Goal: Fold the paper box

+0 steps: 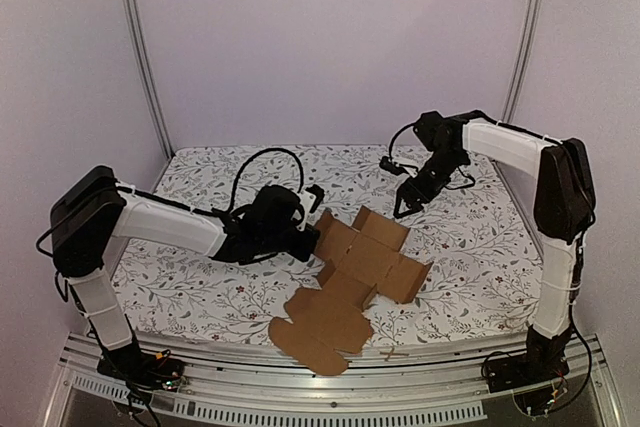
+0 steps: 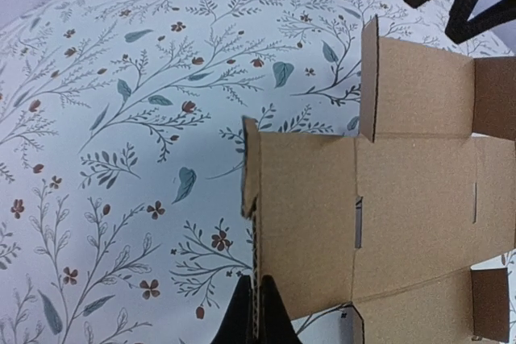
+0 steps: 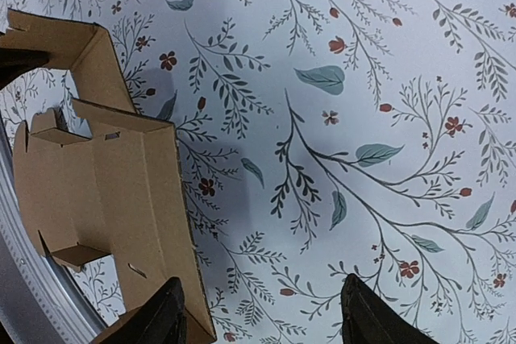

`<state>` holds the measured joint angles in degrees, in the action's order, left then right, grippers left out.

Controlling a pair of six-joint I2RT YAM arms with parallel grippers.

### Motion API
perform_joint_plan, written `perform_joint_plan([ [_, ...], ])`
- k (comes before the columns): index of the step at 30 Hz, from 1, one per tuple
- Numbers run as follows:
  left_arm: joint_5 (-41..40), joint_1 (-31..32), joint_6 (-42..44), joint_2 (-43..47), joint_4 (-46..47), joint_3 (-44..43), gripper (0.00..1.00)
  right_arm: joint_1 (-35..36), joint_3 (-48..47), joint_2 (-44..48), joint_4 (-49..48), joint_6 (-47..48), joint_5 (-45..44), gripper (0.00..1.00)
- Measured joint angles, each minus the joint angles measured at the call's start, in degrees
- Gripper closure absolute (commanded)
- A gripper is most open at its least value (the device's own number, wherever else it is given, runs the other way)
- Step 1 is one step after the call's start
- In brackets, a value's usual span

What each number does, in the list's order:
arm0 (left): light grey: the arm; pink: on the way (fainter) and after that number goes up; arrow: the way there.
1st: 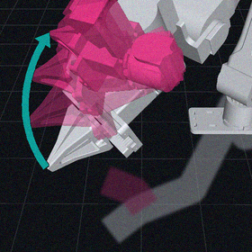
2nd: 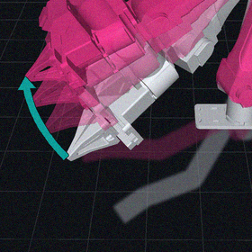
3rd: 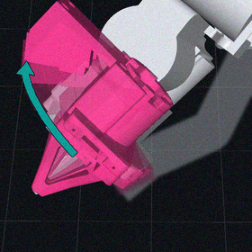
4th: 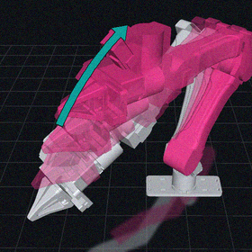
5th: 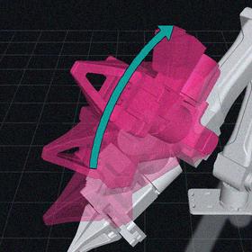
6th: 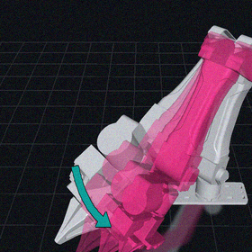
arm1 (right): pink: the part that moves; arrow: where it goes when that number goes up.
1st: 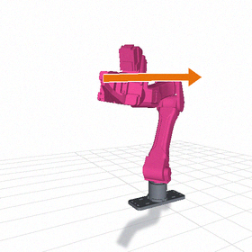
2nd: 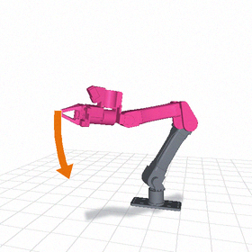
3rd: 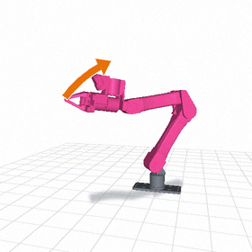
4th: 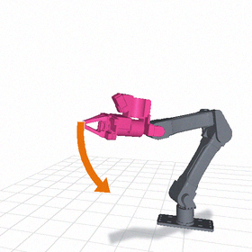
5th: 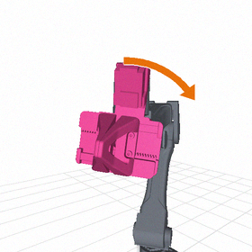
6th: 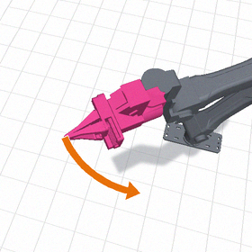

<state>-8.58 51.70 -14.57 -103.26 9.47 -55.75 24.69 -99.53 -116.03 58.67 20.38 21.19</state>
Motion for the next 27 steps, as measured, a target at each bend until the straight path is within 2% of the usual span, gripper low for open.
perform_joint_plan([
  [3,-1.4,0.1,0.5,0.3,2.5,0.5,1.00,0.0,-1.1,-2.1,3.5,-0.2,2.6,0.42],
  [9,-2.7,0.4,1.1,0.5,5.4,1.7,1.00,0.0,-1.2,-4.2,8.2,-0.8,5.9,0.62],
  [14,-2.8,0.4,1.3,0.5,6.2,1.9,1.00,0.0,-1.4,-4.3,9.4,-0.6,7.2,0.74],
  [17,-2.8,0.4,1.3,0.5,6.2,1.9,1.00,0.0,-1.4,-4.3,9.6,-0.2,8.0,0.75],
  [21,-2.6,0.4,1.4,0.5,6.3,1.9,1.00,0.0,-1.6,-4.6,9.9,0.5,9.2,0.71],
  [27,-2.4,0.4,2.1,0.5,6.3,1.9,1.00,0.0,-3.5,-5.3,10.7,2.5,10.1,0.71],
])
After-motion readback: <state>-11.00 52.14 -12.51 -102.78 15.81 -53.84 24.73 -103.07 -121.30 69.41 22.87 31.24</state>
